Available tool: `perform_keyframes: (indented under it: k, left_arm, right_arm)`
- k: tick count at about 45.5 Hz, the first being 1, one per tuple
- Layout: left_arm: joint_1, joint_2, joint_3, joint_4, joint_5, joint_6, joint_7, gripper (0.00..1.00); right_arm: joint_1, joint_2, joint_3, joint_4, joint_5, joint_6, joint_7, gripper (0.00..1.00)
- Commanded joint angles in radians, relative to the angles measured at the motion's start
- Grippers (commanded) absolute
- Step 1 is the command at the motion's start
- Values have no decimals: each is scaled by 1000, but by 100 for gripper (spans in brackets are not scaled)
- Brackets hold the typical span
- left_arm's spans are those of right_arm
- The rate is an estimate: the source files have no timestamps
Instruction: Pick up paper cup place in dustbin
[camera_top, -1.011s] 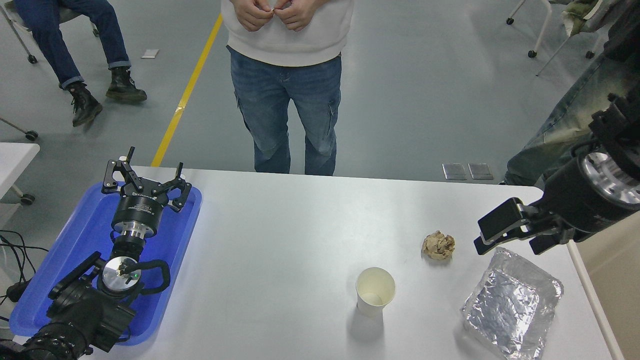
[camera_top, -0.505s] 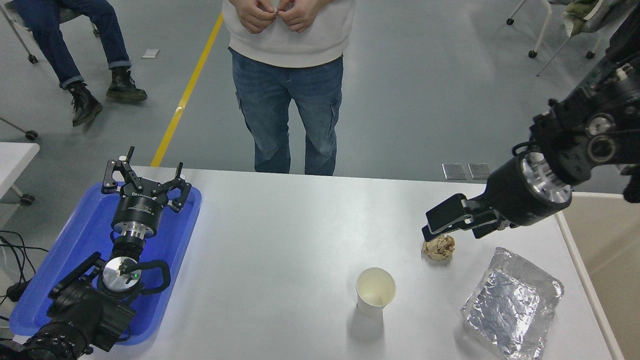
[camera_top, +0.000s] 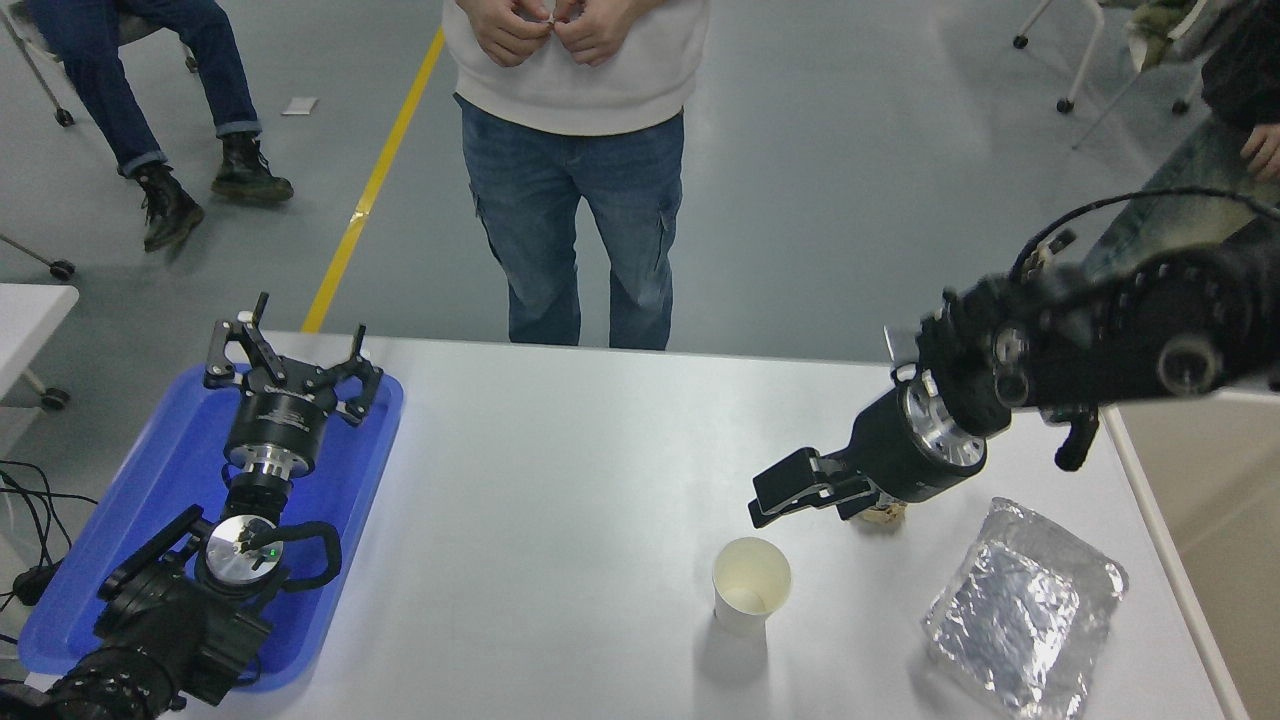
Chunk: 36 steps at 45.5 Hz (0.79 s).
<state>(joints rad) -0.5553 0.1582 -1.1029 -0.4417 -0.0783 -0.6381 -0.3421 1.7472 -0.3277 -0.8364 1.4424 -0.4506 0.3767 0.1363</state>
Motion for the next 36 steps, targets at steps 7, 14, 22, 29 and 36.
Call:
perform_keyframes:
  k: [7, 14, 22, 29, 36]
  left_arm:
    - [0, 0, 0, 0, 0, -2, 0, 100]
    - [0, 0, 0, 0, 0, -2, 0, 100]
    - [0, 1, 0, 0, 0, -2, 0, 100]
    - [0, 0, 0, 0, 0, 0, 0, 100]
    - [0, 0, 0, 0, 0, 0, 0, 100]
  right_arm:
    - [-190, 85, 25, -169, -112, -47, -4, 100]
    - [-209, 90, 19, -194, -163, -50, -7, 100]
    - [-230, 102, 20, -218, -163, -62, -9, 100]
    - [-239, 130, 25, -226, -158, -81, -9, 100]
    - [-258, 154, 26, -247, -155, -85, -10, 99]
